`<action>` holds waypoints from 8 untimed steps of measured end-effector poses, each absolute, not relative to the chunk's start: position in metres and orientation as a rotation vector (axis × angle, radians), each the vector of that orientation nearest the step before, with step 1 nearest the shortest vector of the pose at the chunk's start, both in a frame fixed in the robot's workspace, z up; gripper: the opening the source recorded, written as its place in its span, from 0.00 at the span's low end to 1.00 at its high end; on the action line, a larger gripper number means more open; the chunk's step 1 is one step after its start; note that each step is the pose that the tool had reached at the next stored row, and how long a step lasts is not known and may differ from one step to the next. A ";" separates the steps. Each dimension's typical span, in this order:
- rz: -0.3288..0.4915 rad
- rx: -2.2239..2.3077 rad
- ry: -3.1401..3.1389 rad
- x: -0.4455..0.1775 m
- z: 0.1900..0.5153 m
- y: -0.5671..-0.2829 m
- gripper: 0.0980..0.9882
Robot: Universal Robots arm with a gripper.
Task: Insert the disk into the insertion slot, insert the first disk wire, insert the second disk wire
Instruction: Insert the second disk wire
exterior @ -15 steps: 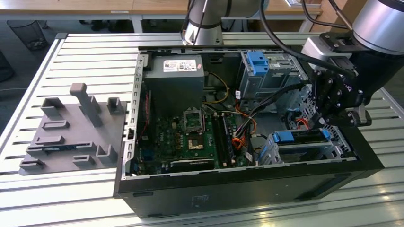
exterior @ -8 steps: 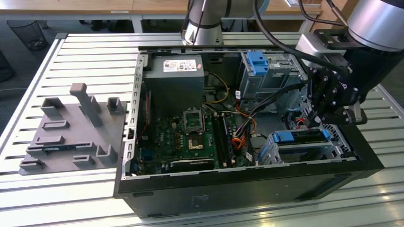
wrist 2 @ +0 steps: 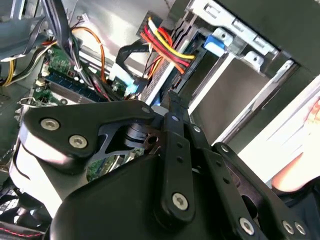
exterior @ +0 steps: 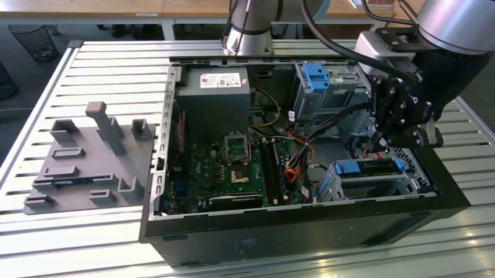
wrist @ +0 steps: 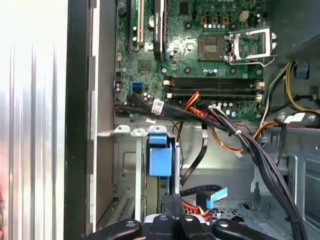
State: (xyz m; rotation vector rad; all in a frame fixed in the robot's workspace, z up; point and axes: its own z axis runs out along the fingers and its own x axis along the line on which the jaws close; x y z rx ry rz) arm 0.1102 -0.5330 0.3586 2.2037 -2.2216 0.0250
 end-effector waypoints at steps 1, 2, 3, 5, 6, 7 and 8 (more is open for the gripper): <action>0.025 2.204 -2.222 0.108 0.359 -0.533 0.01; 0.025 2.204 -2.222 0.106 0.359 -0.532 0.01; 0.025 2.204 -2.222 0.105 0.359 -0.531 0.01; 0.025 2.204 -2.222 0.102 0.359 -0.530 0.01; 0.025 2.204 -2.222 0.101 0.361 -0.530 0.01; 0.025 2.204 -2.222 0.101 0.362 -0.529 0.01; 0.025 2.204 -2.222 0.100 0.363 -0.528 0.01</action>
